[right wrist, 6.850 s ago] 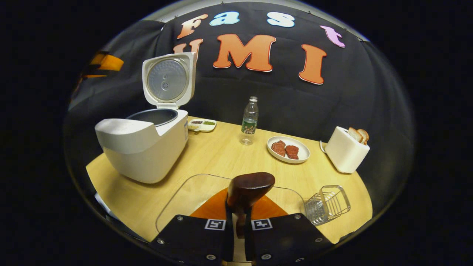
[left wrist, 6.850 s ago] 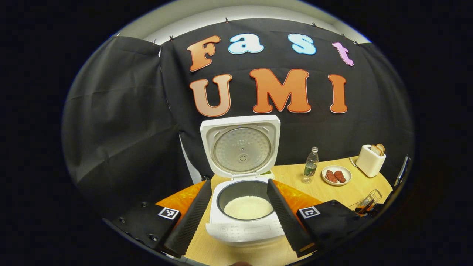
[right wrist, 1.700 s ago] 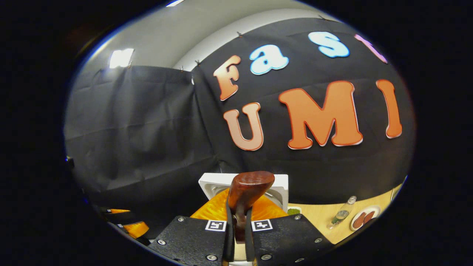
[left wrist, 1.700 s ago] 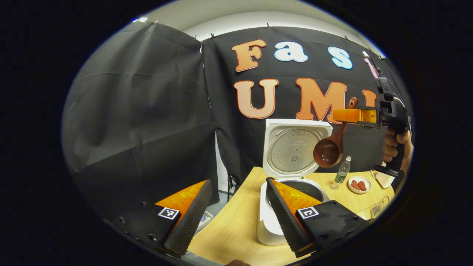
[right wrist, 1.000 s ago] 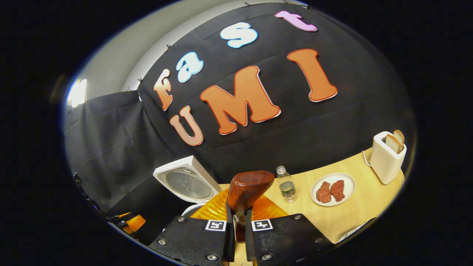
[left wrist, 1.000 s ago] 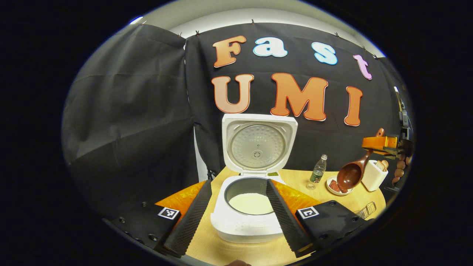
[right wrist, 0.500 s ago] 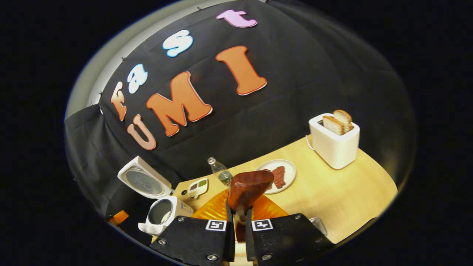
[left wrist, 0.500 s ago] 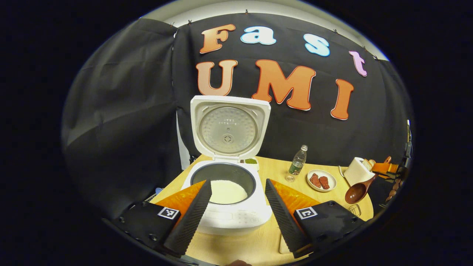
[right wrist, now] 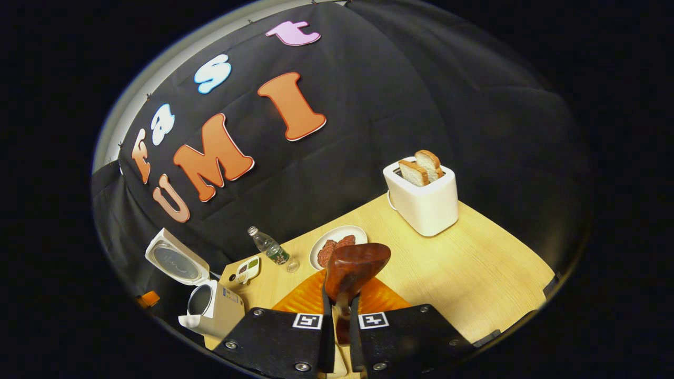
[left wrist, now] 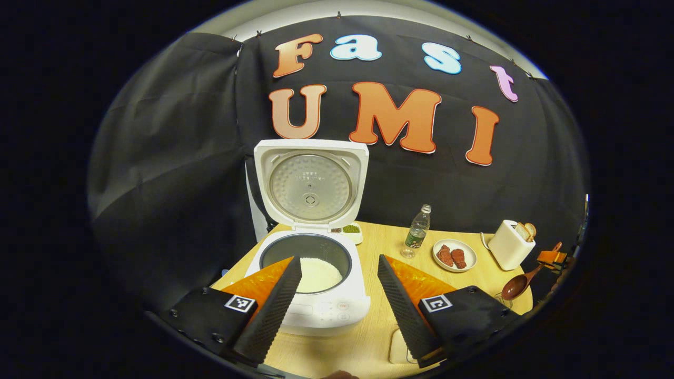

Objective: Close the left gripper, press the button to open the rice cooker; take a wooden spoon from the chopstick holder with the right hand, scoop a spoonful of rice and pour it into the rice cooker, then put the wooden spoon back into the chopstick holder.

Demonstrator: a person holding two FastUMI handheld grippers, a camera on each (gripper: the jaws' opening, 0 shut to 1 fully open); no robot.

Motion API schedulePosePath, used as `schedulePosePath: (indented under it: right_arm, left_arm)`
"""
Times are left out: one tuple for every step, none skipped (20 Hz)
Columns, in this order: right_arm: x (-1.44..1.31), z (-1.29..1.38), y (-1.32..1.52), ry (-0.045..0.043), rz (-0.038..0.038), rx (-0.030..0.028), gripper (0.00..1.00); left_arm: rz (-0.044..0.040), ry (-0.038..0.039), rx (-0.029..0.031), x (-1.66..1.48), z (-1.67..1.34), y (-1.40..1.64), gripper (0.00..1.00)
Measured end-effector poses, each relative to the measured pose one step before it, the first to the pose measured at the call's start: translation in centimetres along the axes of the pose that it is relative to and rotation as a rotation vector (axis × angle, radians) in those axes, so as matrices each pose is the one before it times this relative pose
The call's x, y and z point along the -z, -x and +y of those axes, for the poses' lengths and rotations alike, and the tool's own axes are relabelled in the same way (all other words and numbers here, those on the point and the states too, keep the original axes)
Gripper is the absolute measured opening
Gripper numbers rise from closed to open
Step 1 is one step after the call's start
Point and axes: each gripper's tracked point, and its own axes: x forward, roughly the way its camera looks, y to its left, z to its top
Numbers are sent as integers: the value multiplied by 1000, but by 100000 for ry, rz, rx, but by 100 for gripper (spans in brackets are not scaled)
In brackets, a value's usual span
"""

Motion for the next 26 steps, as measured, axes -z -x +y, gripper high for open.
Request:
schedulePosePath:
  right_arm:
    - [243, -588, -127, -172, -38, 843, 11]
    - [260, -590, -241, 47, 264, 765, 11]
    - [407, -521, -103, 291, 1112, 512, 11]
    - [537, -288, -84, 239, 954, 341, 12]
    - [342, -190, -259, 457, 418, 214, 12]
    - [268, -132, -218, 354, -78, 172, 11]
    - [379, -24, -175, 738, 316, -115, 11]
    - [340, 31, -183, 695, 224, -344, 12]
    - [366, 155, -121, 344, 183, -660, 11]
    - [424, 90, -388, 305, 1005, -694, 13]
    - [624, -145, -243, 169, 1281, -127, 13]
    - [554, -237, -344, 184, 1146, 334, 14]
    - [470, -292, -311, 158, 486, 695, 15]
    - [276, -127, -312, 317, 18, 210, 15]
    - [469, -13, -205, 329, 143, 181, 16]
    - [379, 4, -89, 121, 570, -179, 17]
    - [546, 62, -43, 172, 1232, -313, 18]
    - [411, 124, -76, -550, 947, -482, 19]
    - [489, 91, -8, -640, 1673, -516, 20]
    - [214, -148, 22, -822, 1534, 691, 23]
    - [249, -581, -159, -341, 1602, 2708, 23]
    - [-162, -513, 35, 200, 502, 2446, 25]
    - [37, -203, 343, 421, 1486, 1637, 26]
    - [-109, -78, 297, 655, 884, 778, 30]
    - [3, -21, 319, 1273, 461, 1135, 34]
    - [-434, -336, 312, 2048, -699, 1450, 39]
  left_arm:
    - [116, -795, -138, -28, -113, 95, 99]
    - [-118, -779, -306, -50, 28, 49, 97]
    - [-1, -814, 53, -201, -149, 168, 99]
    - [-286, -968, -449, -244, 83, 23, 99]
    - [-185, -599, -215, -135, -121, 31, 99]
    - [-222, -302, -381, -291, -24, 99, 99]
    - [-119, -15, -105, -207, 9, 158, 99]
    - [-272, -170, -229, -133, -81, 155, 97]
    - [-313, -331, -347, -312, 18, 21, 99]
    - [-289, -510, -364, -205, 22, 48, 99]
    - [-378, -346, -541, -212, 114, 67, 99]
    - [-266, -263, -175, -105, 73, 4, 97]
    - [-293, -109, -391, -142, 11, 72, 97]
    - [-55, -208, -4, -153, 47, -128, 97]
    - [-136, -467, -215, -283, 17, -28, 99]
    - [-354, -631, -111, -225, 66, -40, 97]
    - [-578, -604, -223, -313, 64, -97, 99]
    - [-725, -186, -20, -254, 100, -69, 99]
    - [-800, 278, 285, -443, 6, -123, 97]
    - [-862, 836, 144, -594, 132, -227, 98]
    - [-458, 727, 178, -565, 247, -305, 99]
    - [-887, -86, 1, -750, 306, -245, 98]
    - [-1199, 418, -39, -913, 252, -215, 99]
    - [-1391, 543, -2, -959, 314, -295, 99]
    - [-1164, 220, -518, -1131, 466, -449, 99]
    - [-1191, -138, -569, -1100, 449, -506, 98]
